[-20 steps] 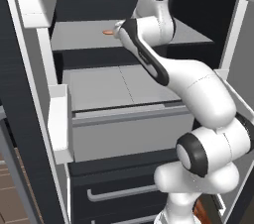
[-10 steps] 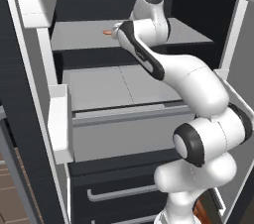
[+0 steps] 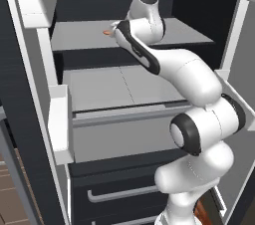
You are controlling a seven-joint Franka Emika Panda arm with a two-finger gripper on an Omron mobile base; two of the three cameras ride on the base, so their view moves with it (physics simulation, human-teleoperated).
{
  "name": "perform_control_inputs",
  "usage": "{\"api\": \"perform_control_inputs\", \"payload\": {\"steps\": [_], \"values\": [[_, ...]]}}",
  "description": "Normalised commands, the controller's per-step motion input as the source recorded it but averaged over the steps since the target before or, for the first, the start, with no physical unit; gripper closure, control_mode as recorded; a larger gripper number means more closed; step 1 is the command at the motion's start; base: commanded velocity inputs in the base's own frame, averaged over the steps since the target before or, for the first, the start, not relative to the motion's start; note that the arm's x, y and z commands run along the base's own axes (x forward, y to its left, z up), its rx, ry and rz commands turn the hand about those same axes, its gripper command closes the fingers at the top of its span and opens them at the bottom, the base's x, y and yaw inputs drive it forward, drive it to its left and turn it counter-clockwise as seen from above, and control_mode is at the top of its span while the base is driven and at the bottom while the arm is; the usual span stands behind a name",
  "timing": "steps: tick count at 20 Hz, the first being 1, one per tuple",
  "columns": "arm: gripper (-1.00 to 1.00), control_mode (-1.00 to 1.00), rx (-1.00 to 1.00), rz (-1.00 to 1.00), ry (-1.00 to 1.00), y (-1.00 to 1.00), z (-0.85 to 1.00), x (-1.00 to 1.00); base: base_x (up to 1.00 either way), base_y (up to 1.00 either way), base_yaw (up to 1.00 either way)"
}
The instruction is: Pick lemon from the fridge and place it on the plate on the counter.
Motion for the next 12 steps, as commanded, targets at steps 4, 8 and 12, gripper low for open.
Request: {"api": "perform_control_inputs", "payload": {"steps": [4,8,12], "values": [[-1.0,-1.0,0.0,-0.01,0.02,0.16,0.0,0.34,0.0,0.0,0.0],[-1.0,-1.0,0.0,-0.01,0.02,0.13,0.0,0.36,0.0,0.0,0.0],[-1.0,-1.0,0.0,-0.01,0.03,0.0,0.0,0.17,0.0,0.0,0.0]]}}
